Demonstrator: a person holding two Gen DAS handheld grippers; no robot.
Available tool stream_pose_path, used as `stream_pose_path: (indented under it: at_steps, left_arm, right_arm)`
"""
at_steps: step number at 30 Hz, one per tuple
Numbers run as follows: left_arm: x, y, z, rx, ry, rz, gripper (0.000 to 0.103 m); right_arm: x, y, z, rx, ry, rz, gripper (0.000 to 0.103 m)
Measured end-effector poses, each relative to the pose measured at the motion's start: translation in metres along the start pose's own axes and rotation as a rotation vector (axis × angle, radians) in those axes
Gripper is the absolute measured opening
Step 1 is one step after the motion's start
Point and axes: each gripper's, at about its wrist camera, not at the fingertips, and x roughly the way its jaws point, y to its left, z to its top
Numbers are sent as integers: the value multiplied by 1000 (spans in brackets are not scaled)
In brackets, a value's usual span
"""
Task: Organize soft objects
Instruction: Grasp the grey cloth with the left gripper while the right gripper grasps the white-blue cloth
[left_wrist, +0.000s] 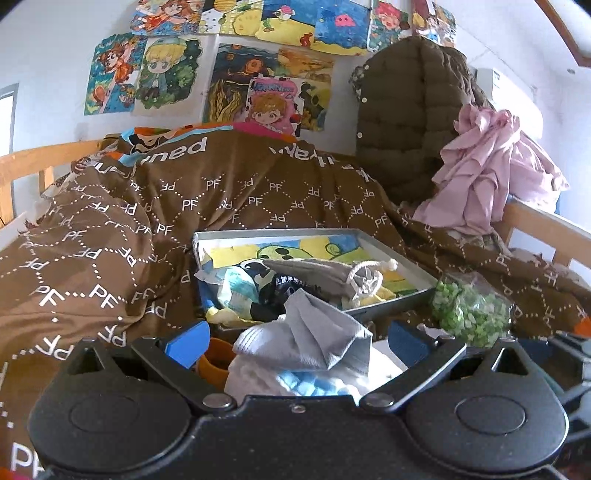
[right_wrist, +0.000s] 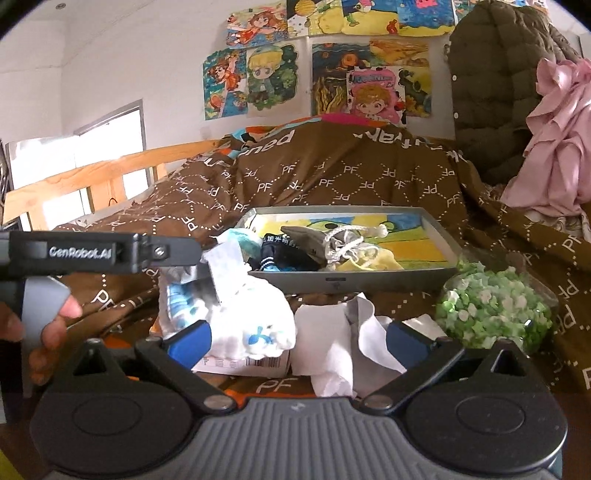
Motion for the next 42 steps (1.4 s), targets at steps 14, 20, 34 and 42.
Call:
stream_pose_path:
  at_steps: [14,20,34,42]
  left_arm:
    - [27,-10,1,2,23,-98,101]
    - [36,-10,1,-19,24,-96,86]
    - [40,21,-4,-109,97,-49,29]
    - [31,46,-9,-302,-3,-63,17]
  right_arm:
    - [19,13,1,-37,-31,40,103]
    - [33,21,4,-52,-31,73,102]
    - [56,35,3,-75,-10,130,103]
    - [73,37,5,-69,-4,185,96]
